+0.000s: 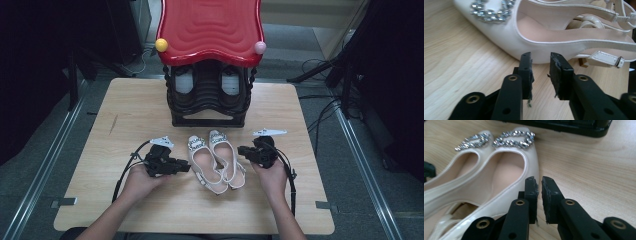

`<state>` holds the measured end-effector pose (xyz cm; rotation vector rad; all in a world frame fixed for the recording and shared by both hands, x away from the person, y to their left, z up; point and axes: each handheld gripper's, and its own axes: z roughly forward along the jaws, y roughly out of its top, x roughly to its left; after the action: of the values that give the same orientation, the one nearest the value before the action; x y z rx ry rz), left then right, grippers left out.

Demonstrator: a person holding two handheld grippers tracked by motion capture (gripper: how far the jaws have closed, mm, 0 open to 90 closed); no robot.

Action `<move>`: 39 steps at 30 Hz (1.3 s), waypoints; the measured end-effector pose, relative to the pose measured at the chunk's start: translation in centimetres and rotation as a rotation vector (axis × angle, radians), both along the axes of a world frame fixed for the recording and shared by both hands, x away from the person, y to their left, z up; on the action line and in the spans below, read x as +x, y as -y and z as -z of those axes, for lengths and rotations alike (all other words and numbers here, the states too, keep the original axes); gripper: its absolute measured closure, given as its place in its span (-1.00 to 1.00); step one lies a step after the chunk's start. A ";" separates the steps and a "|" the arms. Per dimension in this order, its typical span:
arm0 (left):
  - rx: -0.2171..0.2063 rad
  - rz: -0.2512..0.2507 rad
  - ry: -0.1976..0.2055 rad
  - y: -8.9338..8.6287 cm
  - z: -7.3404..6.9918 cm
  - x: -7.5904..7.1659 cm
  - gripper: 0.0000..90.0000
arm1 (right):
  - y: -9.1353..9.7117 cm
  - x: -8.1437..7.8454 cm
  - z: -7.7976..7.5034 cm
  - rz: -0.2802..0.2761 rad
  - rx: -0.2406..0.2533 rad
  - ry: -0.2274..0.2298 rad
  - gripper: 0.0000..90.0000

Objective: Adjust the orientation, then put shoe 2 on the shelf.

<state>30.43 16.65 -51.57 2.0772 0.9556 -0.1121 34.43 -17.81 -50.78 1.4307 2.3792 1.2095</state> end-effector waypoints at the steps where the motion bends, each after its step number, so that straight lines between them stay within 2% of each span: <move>1: 0.002 -0.004 0.001 -0.3 0.0 0.0 0.54 | 0.0 -0.1 -0.2 -0.002 0.006 0.007 0.84; 5: 0.013 -0.033 0.010 -1.1 -0.3 0.2 0.44 | -0.1 -0.5 -0.9 -0.017 0.024 0.029 0.80; 7: 0.031 -0.044 0.025 -1.3 -0.4 0.2 0.40 | -0.3 -0.7 -1.2 -0.030 0.029 0.035 0.77; 14: 0.047 -0.064 0.033 -2.0 -0.7 0.3 0.27 | -1.0 -1.2 -1.9 -0.050 0.032 0.026 0.65; 16: 0.047 -0.066 0.035 -2.1 -0.8 0.2 0.26 | -1.3 -1.3 -2.1 -0.060 0.027 0.038 0.65; 21: 0.066 -0.075 0.049 -2.4 -0.8 0.2 0.21 | -1.9 -1.5 -2.5 -0.080 0.020 0.025 0.60; 30: 0.058 -0.095 0.053 -3.0 -1.0 0.3 0.18 | -3.4 -1.2 -3.1 -0.114 -0.001 0.004 0.59; 39: 0.068 -0.096 0.060 -3.1 -1.1 0.3 0.16 | -5.8 -0.4 -3.6 -0.159 -0.053 -0.025 0.57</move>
<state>30.75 19.78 -50.50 2.0804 1.0333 0.0333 34.02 -11.97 -47.20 1.2702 2.5634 1.1584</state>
